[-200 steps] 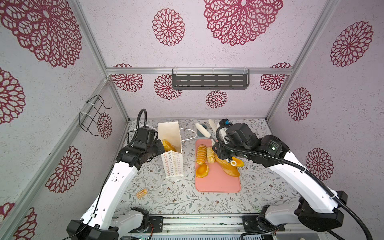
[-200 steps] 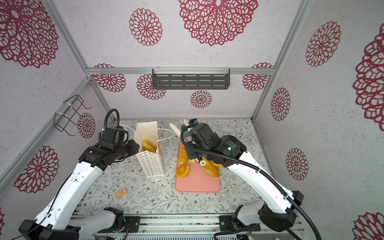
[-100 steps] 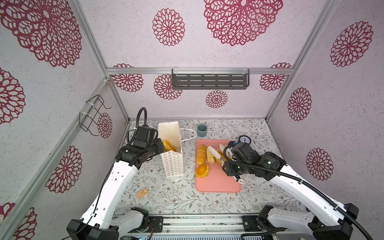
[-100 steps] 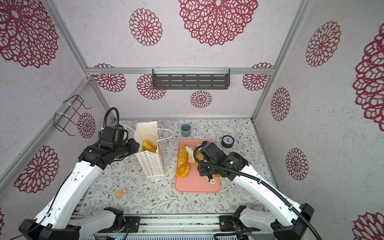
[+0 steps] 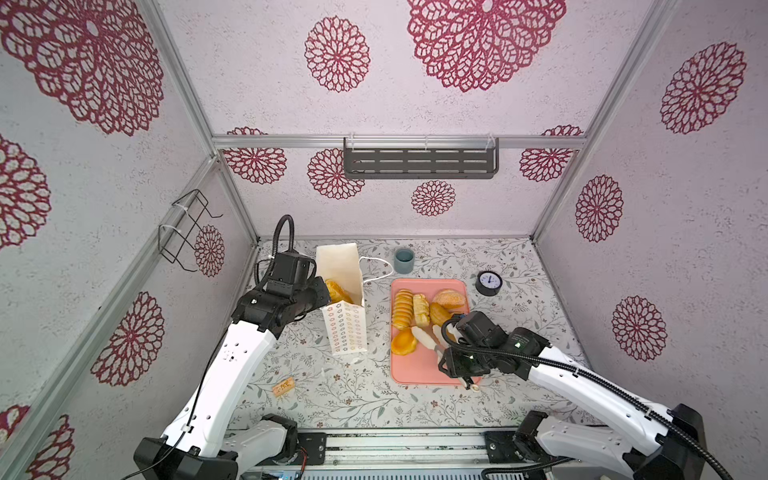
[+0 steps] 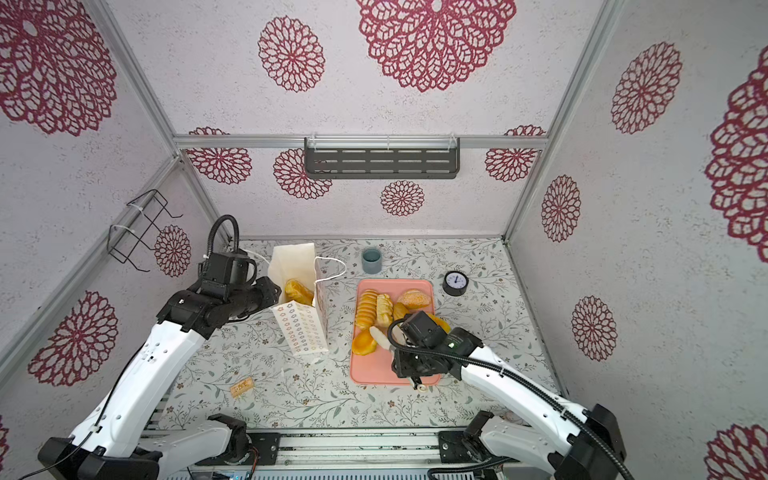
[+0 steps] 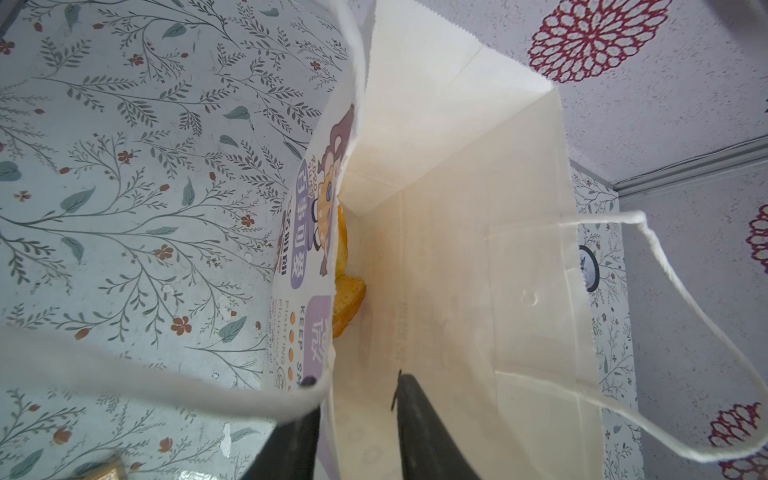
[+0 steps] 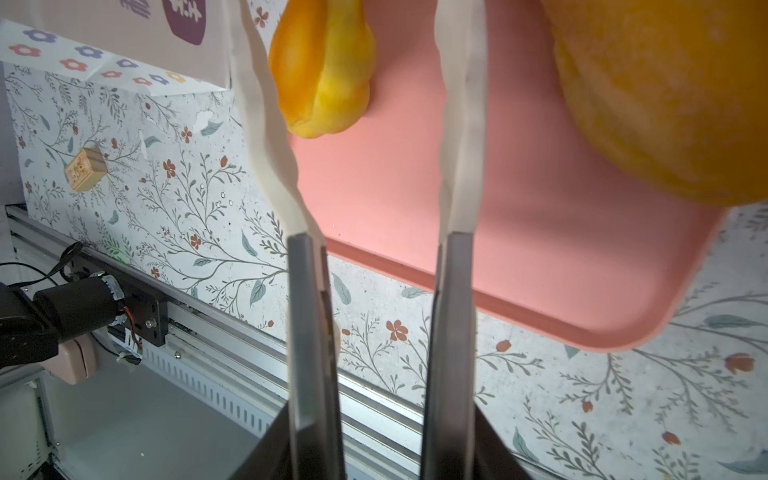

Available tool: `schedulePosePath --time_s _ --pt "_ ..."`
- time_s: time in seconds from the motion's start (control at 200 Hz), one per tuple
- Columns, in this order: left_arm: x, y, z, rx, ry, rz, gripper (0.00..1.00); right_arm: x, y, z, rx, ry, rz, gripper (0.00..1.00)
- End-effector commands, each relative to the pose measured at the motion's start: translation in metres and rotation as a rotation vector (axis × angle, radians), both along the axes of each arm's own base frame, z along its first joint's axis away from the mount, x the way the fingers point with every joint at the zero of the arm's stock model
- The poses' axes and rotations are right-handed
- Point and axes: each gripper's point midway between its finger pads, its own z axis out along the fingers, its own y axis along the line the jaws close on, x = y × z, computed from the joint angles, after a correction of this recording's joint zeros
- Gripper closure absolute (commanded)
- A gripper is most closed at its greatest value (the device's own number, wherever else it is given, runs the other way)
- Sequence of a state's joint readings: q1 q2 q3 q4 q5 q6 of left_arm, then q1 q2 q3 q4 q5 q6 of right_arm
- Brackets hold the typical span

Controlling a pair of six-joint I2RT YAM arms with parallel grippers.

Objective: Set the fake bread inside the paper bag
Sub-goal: 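Move the empty tongs back over the pink tray with the right gripper, then lower the tongs onto the yellow mango-shaped bun and pinch it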

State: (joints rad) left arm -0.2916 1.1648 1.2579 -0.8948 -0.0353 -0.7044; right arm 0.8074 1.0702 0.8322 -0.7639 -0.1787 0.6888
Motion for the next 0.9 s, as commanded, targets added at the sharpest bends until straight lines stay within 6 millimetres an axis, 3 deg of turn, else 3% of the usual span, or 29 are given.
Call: schedulePosePath --time_s 0.0,0.295,0.896 --pt "0.004 0.001 0.006 -0.008 -0.026 0.009 0.62 0.008 0.017 0.012 0.105 -0.021 -0.018 0.53" --pt "0.005 0.001 0.003 -0.004 -0.023 0.008 0.52 0.008 0.023 -0.003 0.115 0.009 -0.011 0.51" --pt "0.005 0.001 0.0 0.0 -0.019 0.008 0.51 0.015 0.036 -0.018 0.118 0.031 0.006 0.52"
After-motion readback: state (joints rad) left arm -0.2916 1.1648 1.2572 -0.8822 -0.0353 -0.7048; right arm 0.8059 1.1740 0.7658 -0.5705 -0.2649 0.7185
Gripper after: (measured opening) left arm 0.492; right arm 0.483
